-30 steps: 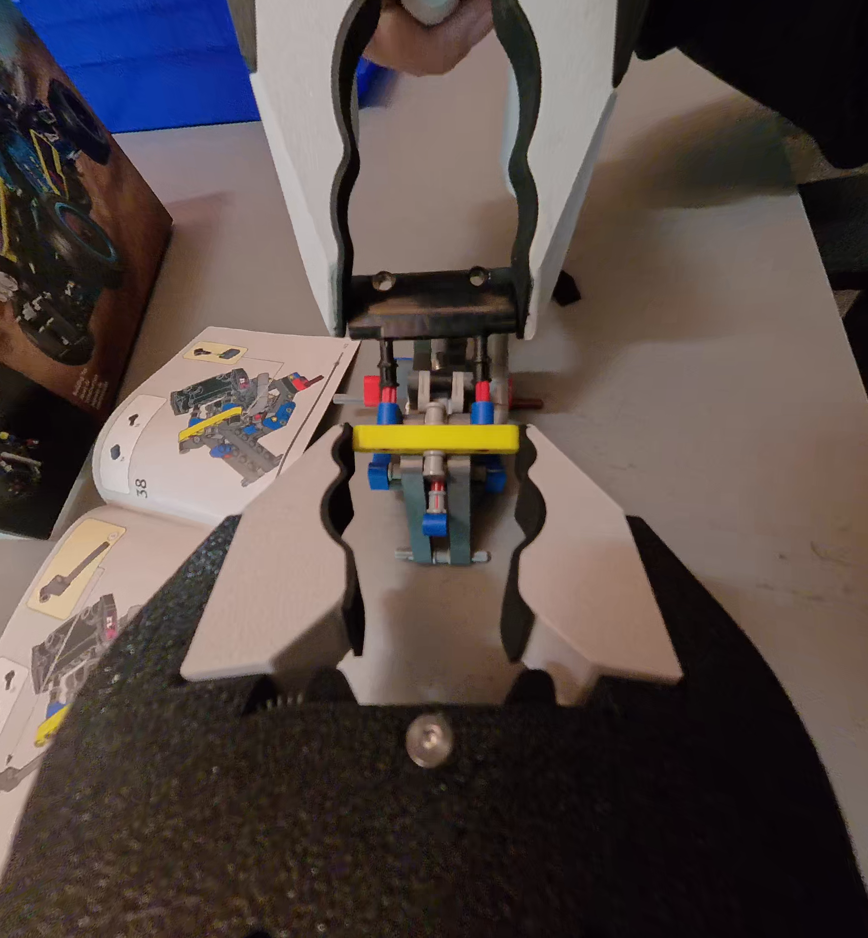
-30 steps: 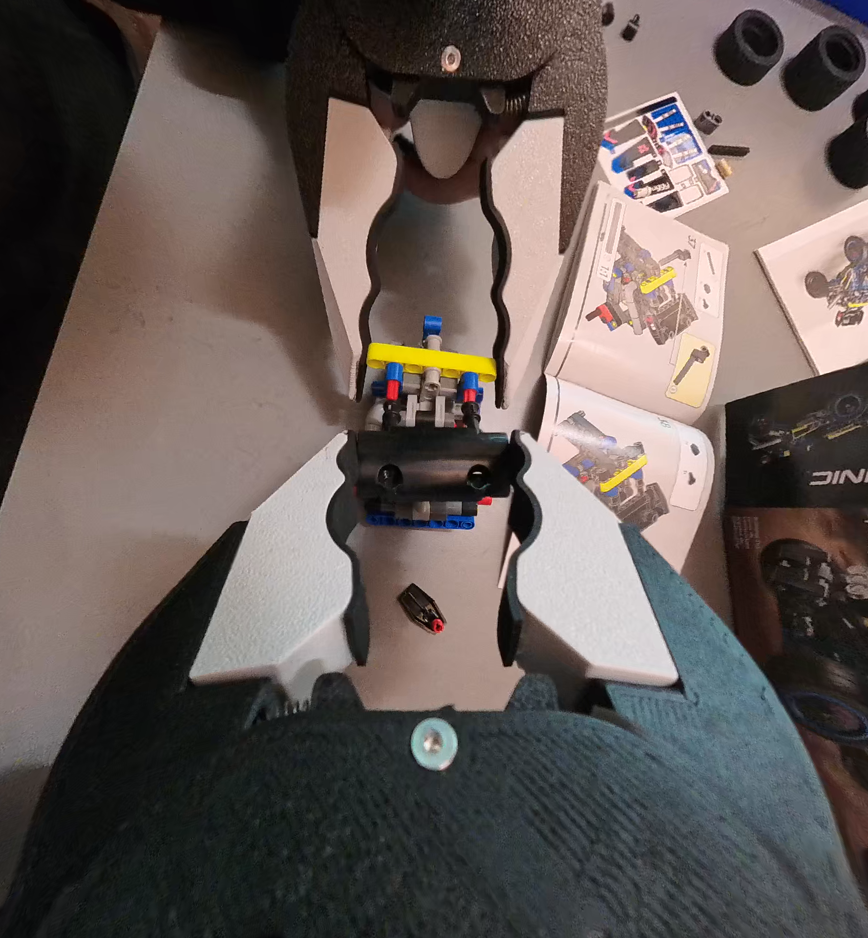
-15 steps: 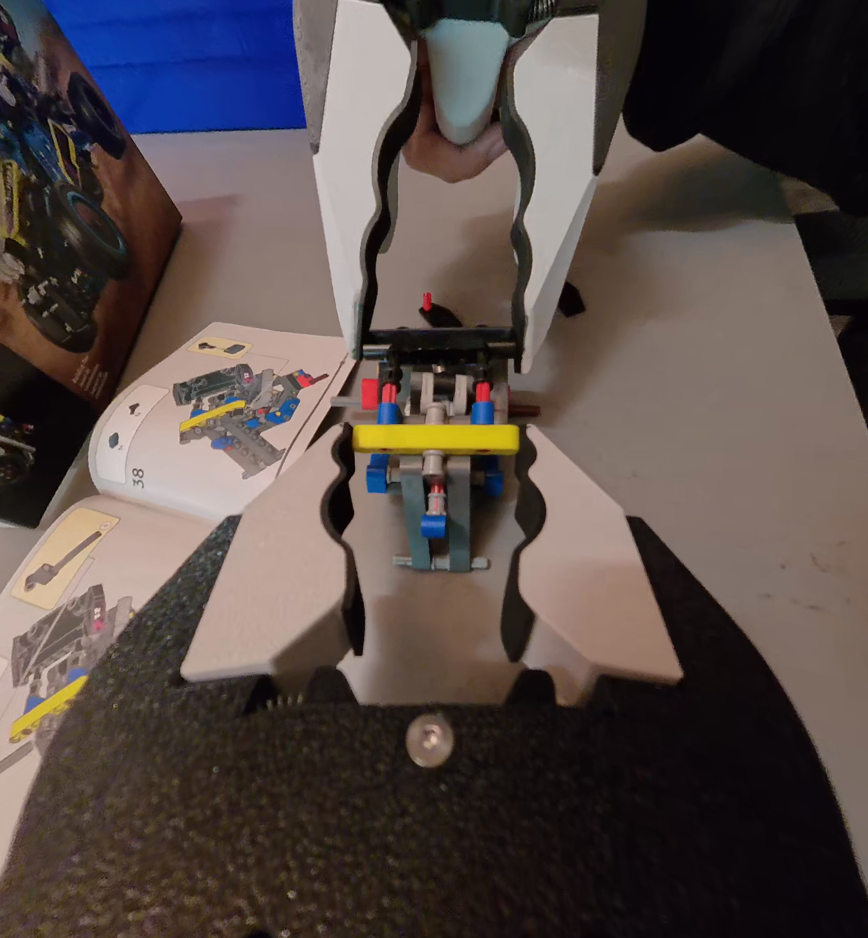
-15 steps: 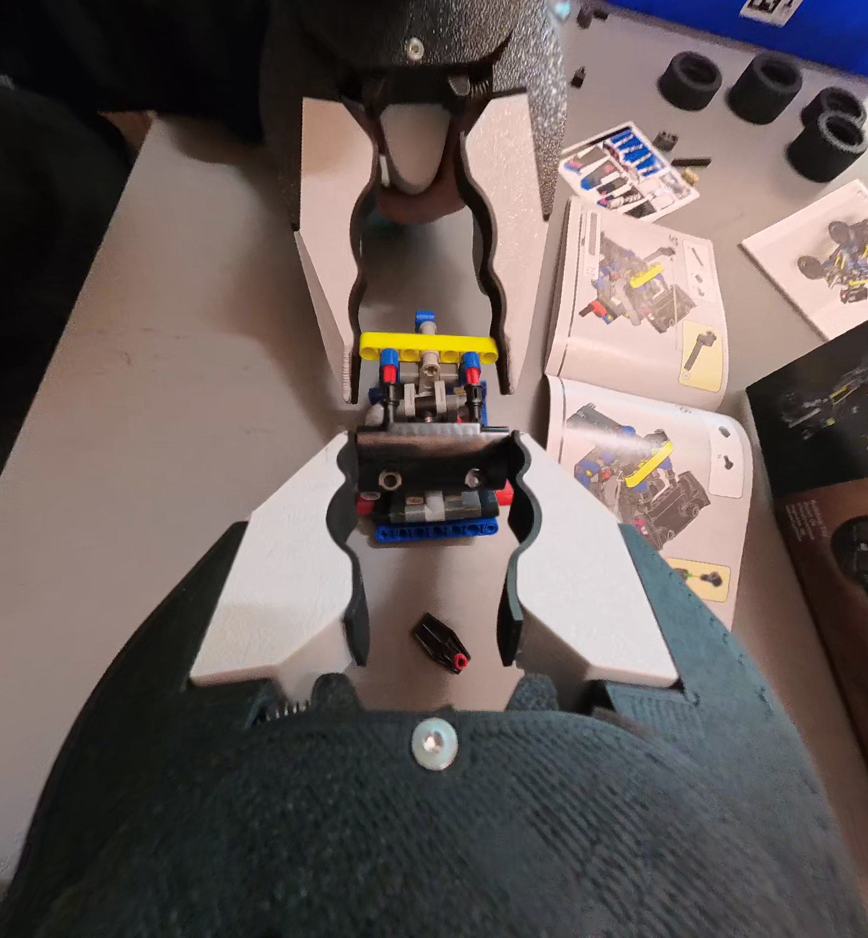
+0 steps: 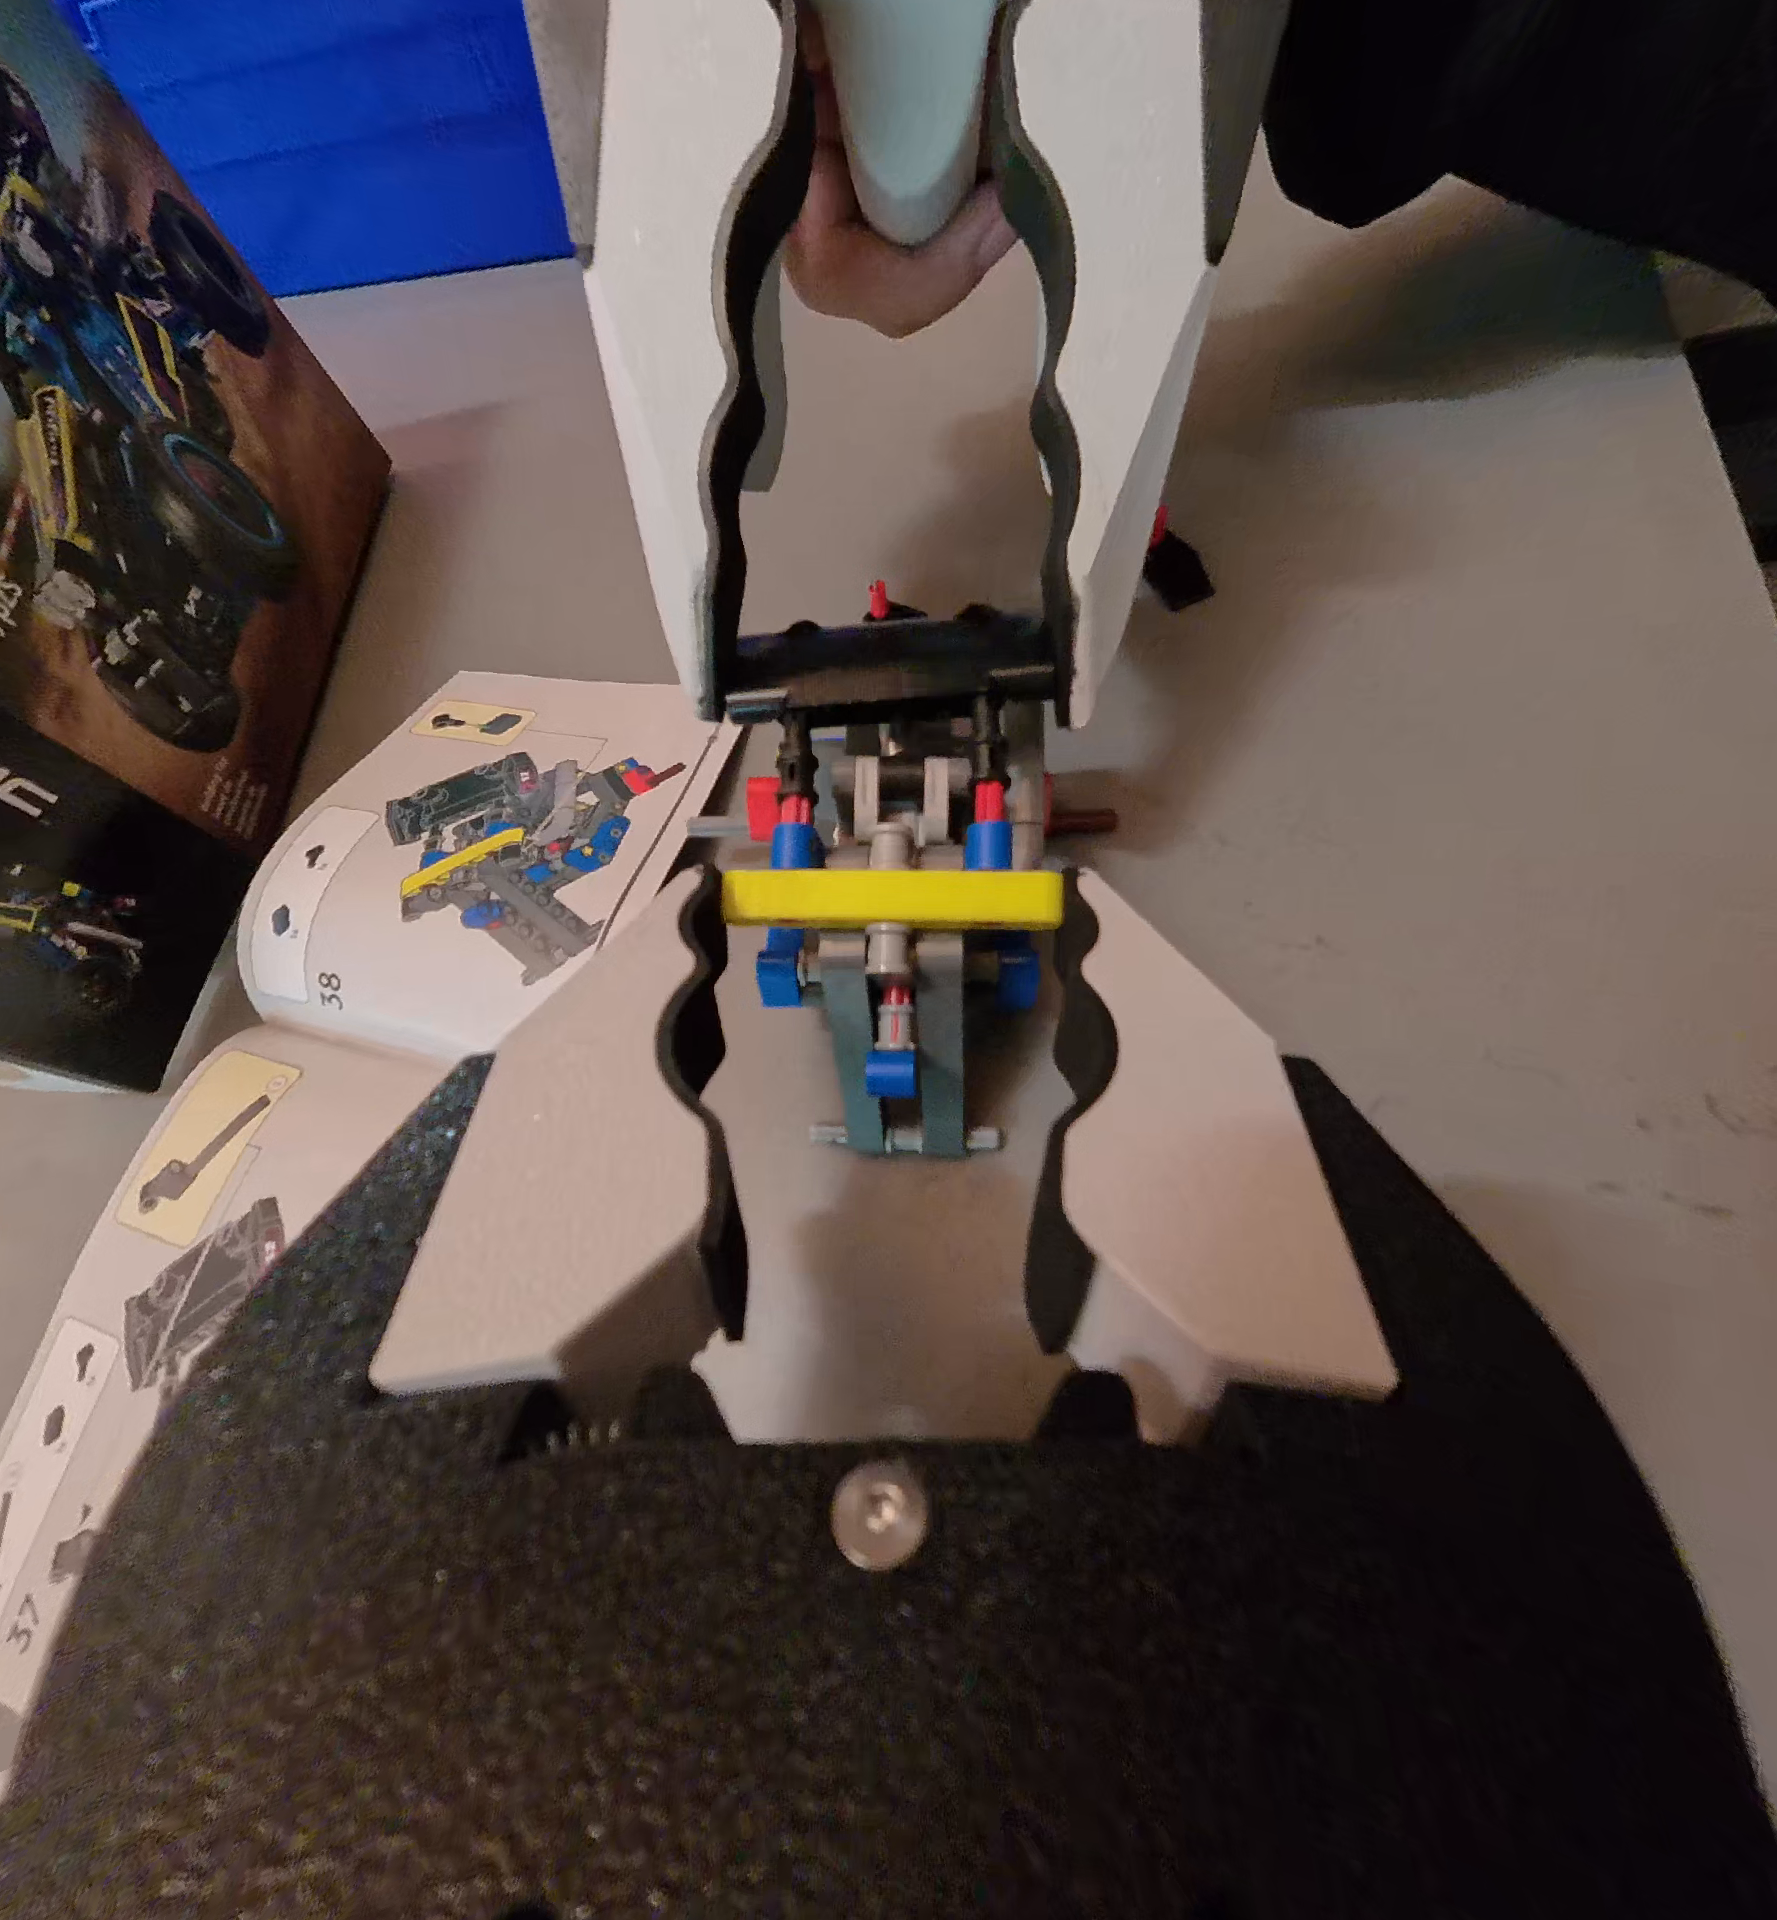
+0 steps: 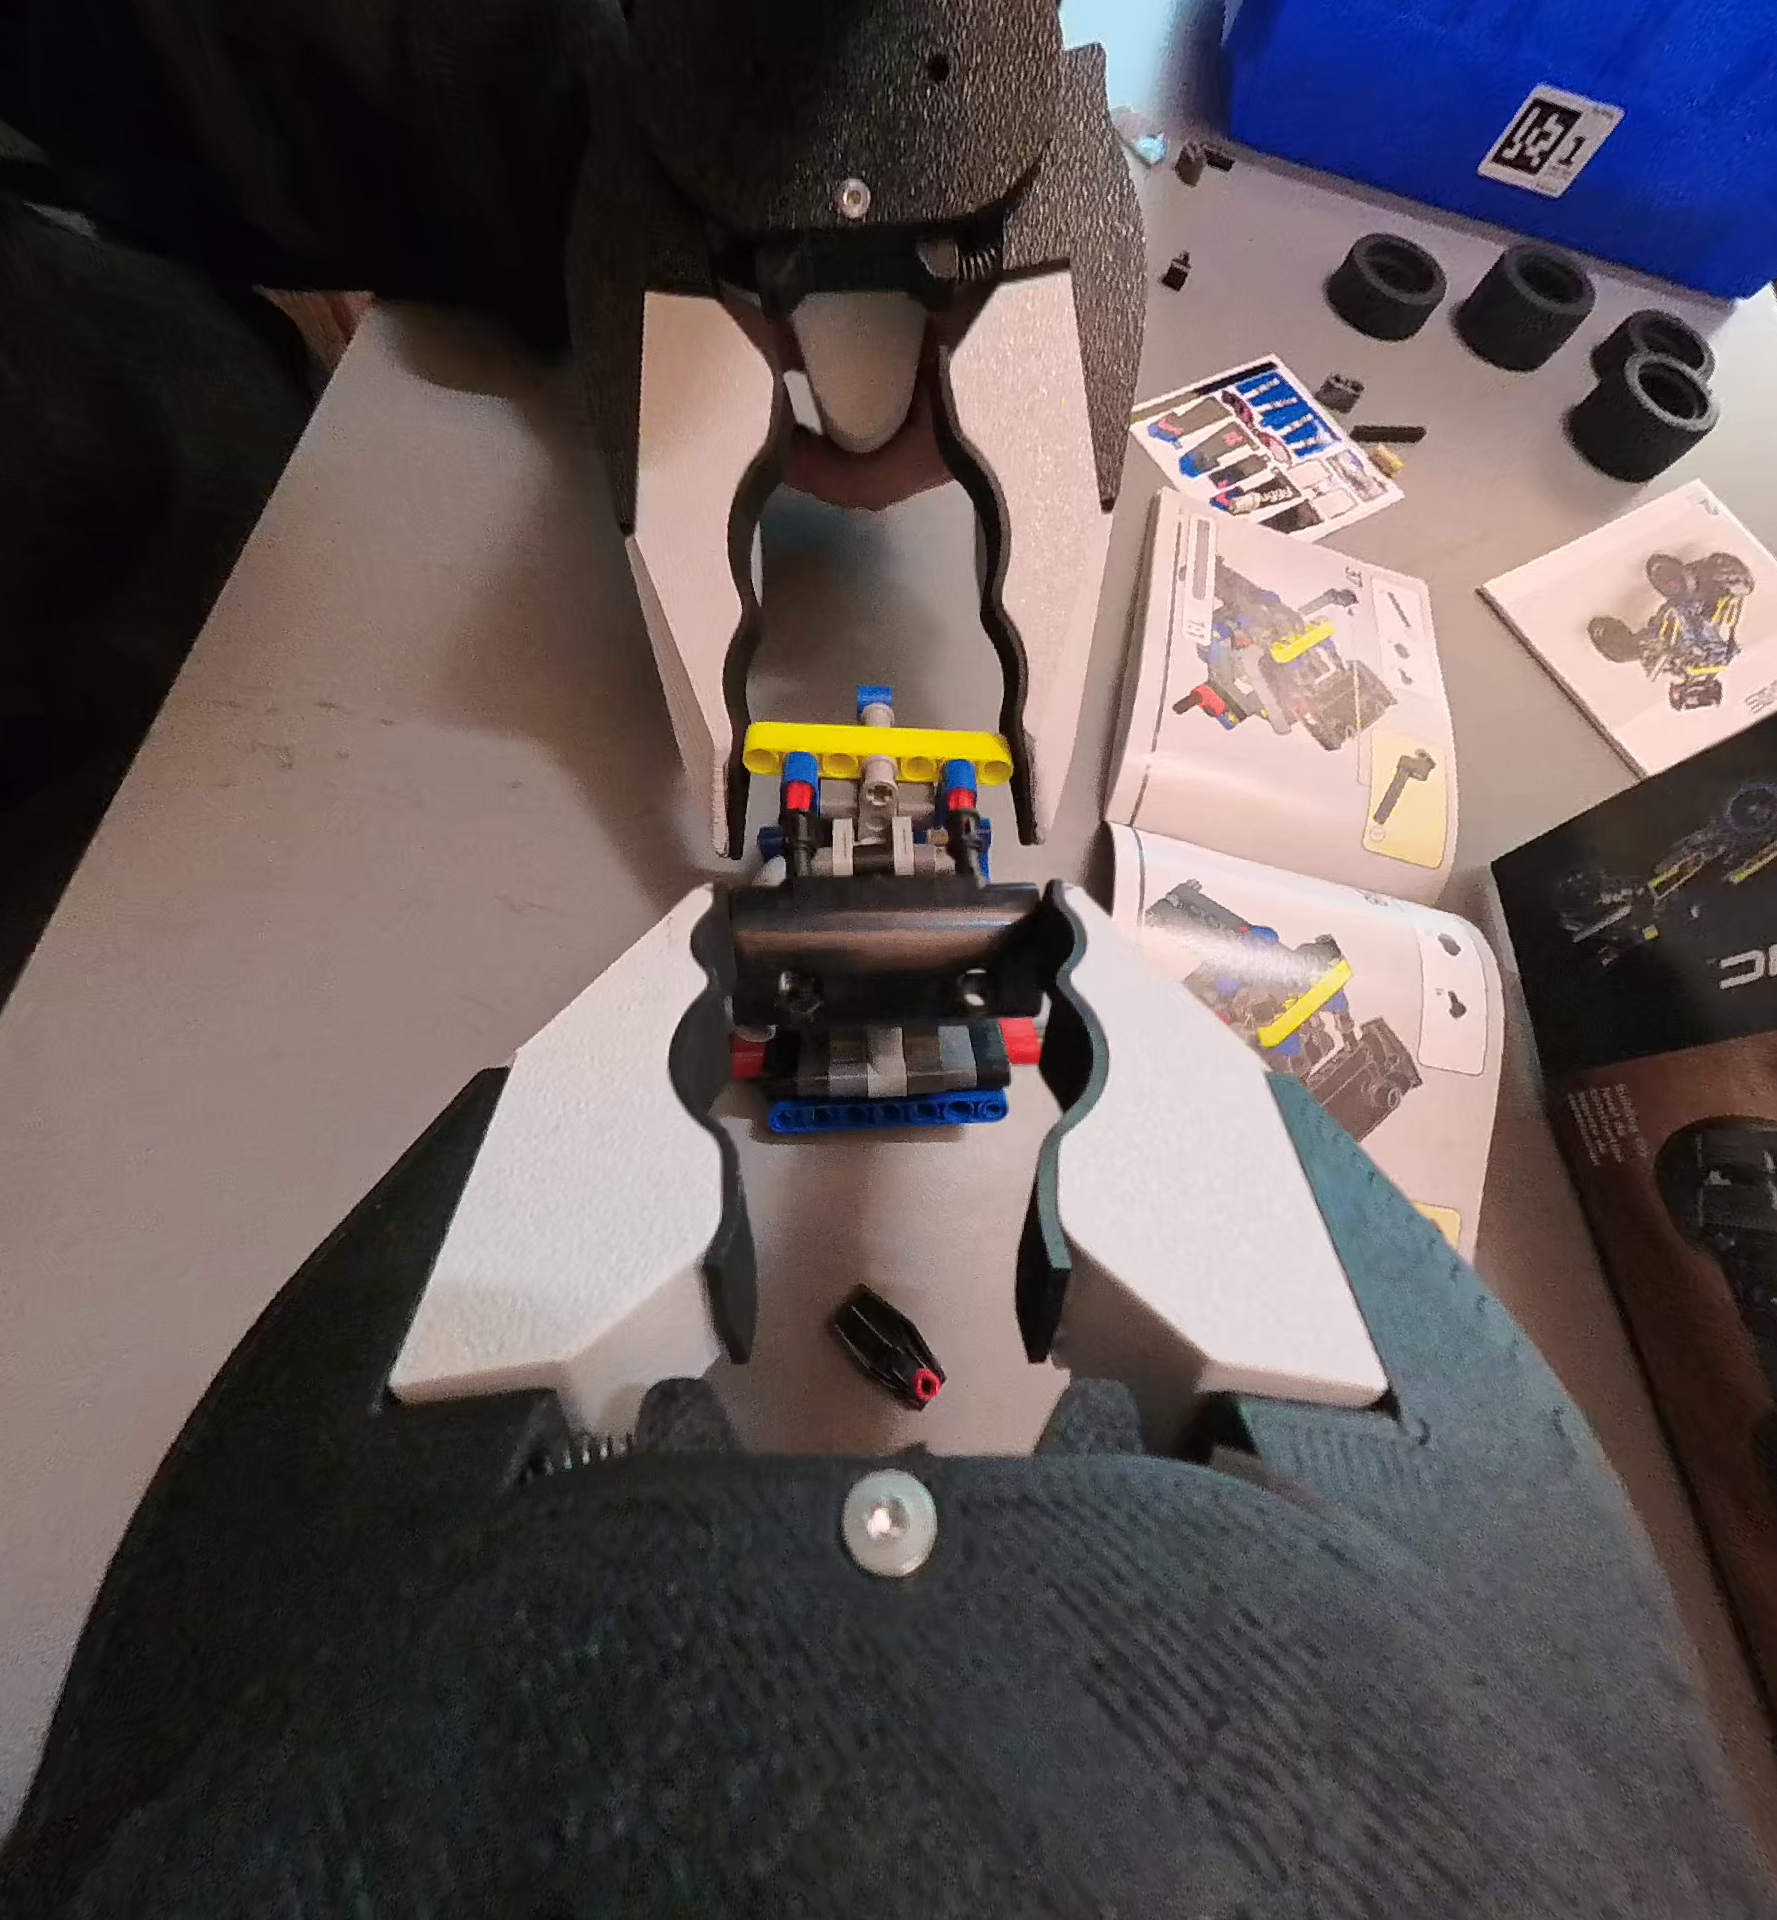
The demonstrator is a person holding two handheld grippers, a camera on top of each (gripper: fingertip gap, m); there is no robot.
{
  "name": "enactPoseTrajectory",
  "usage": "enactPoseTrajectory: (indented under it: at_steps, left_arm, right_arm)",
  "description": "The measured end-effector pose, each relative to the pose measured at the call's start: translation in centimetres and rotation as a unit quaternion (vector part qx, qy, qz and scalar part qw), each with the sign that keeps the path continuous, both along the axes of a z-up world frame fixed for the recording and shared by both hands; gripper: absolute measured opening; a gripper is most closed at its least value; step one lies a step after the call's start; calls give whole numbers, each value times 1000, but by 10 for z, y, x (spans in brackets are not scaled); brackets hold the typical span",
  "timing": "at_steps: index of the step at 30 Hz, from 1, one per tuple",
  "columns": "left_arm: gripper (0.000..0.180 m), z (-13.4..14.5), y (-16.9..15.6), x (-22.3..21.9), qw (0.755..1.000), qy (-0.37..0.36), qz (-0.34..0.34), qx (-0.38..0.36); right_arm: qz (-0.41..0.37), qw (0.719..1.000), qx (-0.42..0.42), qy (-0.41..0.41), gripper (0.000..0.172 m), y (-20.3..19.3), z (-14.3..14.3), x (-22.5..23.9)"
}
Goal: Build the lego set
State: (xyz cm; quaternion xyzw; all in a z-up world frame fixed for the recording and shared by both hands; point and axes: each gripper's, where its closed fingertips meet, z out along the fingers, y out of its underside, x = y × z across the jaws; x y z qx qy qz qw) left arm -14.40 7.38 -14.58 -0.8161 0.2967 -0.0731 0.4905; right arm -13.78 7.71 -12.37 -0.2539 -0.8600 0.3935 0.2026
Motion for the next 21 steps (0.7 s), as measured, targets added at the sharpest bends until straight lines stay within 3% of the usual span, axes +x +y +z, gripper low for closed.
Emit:
enactPoseTrajectory:
  at_steps: [15,16,17,18,19,21]
  left_arm:
    - [61,-4,2,-3,1000,4,19,-7]
    - [60,-4,5,-2,1000,-7,24,-9]
    - [59,-1,5,13,999,-34,-1,-5]
    - [59,-3,5,15,1000,-24,-3,-14]
    - [59,0,5,12,1000,-14,-3,-1]
    - [60,2,6,0,1000,-20,22,3]
  right_arm:
    - [-19,999,-28,9,56,-9,0,-5]
    - [14,998,-57,8,19,-23,3,1]
    - [14,995,-99,28,0,-39,11,-5]
    - [-1,997,-69,39,0,-39,8,-13]
    - [-64,995,-3,82,0,-15,11,-28]
    - [-89,990,-5,105,5,3,23,-23]
